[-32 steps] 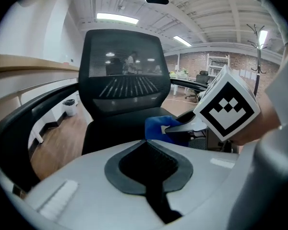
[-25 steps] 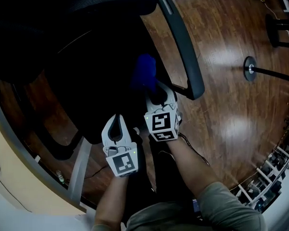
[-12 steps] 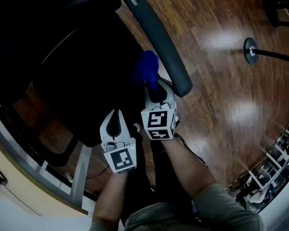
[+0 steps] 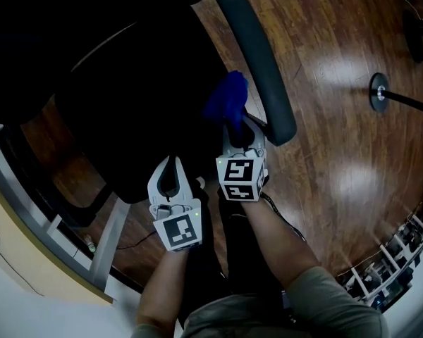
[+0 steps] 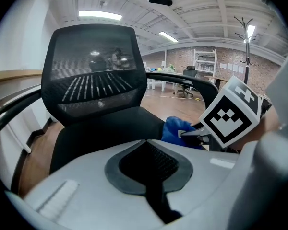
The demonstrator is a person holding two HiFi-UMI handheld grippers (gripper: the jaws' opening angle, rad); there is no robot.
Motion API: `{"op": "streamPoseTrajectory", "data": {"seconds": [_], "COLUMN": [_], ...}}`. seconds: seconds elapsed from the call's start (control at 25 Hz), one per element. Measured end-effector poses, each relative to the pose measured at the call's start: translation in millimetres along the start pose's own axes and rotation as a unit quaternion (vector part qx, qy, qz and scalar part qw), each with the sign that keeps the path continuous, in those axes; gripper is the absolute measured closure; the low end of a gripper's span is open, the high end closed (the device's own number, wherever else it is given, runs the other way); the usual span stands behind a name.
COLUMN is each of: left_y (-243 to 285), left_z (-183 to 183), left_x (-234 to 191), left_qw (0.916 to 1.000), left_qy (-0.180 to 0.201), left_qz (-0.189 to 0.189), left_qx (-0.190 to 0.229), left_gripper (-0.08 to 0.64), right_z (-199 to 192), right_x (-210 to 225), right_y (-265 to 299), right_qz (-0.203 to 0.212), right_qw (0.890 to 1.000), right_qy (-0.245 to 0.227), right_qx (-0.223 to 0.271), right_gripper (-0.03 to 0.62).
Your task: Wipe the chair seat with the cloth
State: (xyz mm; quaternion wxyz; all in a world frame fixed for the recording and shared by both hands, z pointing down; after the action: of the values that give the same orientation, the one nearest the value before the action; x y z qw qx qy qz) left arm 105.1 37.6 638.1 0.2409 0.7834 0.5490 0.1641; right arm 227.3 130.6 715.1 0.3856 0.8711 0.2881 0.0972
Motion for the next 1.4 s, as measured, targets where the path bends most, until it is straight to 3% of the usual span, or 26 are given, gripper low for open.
{"op": "streamPoseTrajectory", "data": {"seconds": [0.32, 0.6, 0.8, 1.08, 1.24, 1.4], "left_y": [-49.9, -104.0, -148.0, -197.7, -214.6, -226.9], "left_z": [8.5, -10.8, -36.8, -72.3, -91.9, -111.0], "left_x": [-33.1, -84.4, -128.9, -166.9, -181.9, -188.6], "left_qw": [0.9926, 0.978, 0.9681, 0.9563, 0.9544, 0.9516], "left_qy": [-0.061, -0.102, -0.115, -0.137, -0.143, -0.151], "left_qz": [0.105, 0.182, 0.222, 0.258, 0.262, 0.268], "left_qx": [0.012, 0.01, 0.009, 0.007, 0.0, -0.003], "left_gripper": [0.555, 0.554, 0.554, 0.555, 0.555, 0.554], "right_z": [36.0, 93.3, 103.9, 77.9, 55.8, 36.0], "right_x": [-20.4, -89.8, -178.6, -300.6, -350.8, -381.2], "right_y": [-25.3, -48.9, -68.3, -91.2, -90.8, -83.5], "right_qz": [0.045, 0.119, 0.201, 0.312, 0.349, 0.364], "right_qw": [0.996, 0.982, 0.96, 0.918, 0.897, 0.886], "right_qy": [-0.065, -0.119, -0.152, -0.218, -0.254, -0.276], "right_qx": [0.033, 0.088, 0.121, 0.112, 0.096, 0.077], "right_gripper": [0.486, 0.486, 0.486, 0.486, 0.486, 0.486]}}
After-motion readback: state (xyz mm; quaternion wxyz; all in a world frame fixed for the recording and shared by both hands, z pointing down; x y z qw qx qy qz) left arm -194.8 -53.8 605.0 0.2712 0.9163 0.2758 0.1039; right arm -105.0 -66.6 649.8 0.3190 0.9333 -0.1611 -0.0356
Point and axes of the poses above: the fingertips, and each gripper's own axes: y forward along the fingers, x to its right, z out of its top, the point moved 1 cm from there along -y, backward along the fingers, and after that the axes turned 6 degrees about x, right-handed, at the moved point
